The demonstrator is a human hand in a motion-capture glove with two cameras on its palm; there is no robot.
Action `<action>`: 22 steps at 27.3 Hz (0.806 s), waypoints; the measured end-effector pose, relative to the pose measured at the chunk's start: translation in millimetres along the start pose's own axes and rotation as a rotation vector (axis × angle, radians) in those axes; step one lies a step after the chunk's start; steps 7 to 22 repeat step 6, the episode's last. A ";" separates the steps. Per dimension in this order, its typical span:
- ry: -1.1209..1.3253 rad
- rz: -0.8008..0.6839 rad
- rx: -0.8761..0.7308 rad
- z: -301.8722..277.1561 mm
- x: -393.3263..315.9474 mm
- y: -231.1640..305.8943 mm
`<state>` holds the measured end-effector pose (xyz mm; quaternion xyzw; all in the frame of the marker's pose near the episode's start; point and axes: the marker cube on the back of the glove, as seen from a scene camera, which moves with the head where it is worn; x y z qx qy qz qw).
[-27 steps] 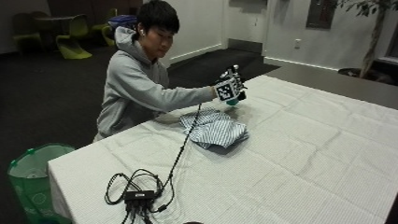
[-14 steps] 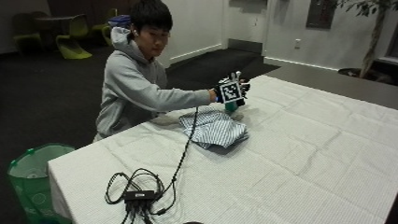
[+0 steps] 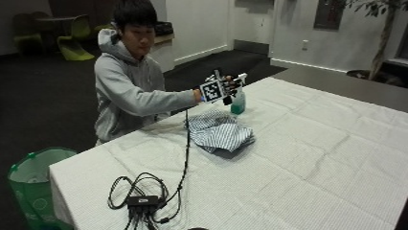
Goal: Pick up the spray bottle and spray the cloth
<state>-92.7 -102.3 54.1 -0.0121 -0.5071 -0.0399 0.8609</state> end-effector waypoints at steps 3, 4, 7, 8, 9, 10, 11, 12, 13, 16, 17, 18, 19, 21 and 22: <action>-0.003 -0.014 0.020 -4.7 -11.6 17.4; -0.002 -0.018 0.040 -5.4 -15.4 20.7; -0.001 -0.024 0.070 -6.2 -20.8 24.2; -0.001 -0.024 0.070 -6.2 -20.8 24.2; -0.001 -0.024 0.070 -6.2 -20.8 24.2; -0.001 -0.024 0.070 -6.2 -20.8 24.2; -0.001 -0.024 0.070 -6.2 -20.8 24.2; -0.001 -0.024 0.070 -6.2 -20.8 24.2; -0.001 -0.024 0.070 -6.2 -20.8 24.2; -0.001 -0.024 0.070 -6.2 -20.8 24.2; -0.001 -0.024 0.070 -6.2 -20.8 24.2; -0.001 -0.024 0.070 -6.2 -20.8 24.2; -0.001 -0.024 0.070 -6.2 -20.8 24.2; -0.001 -0.024 0.070 -6.2 -20.8 24.2; -0.001 -0.024 0.070 -6.2 -20.8 24.2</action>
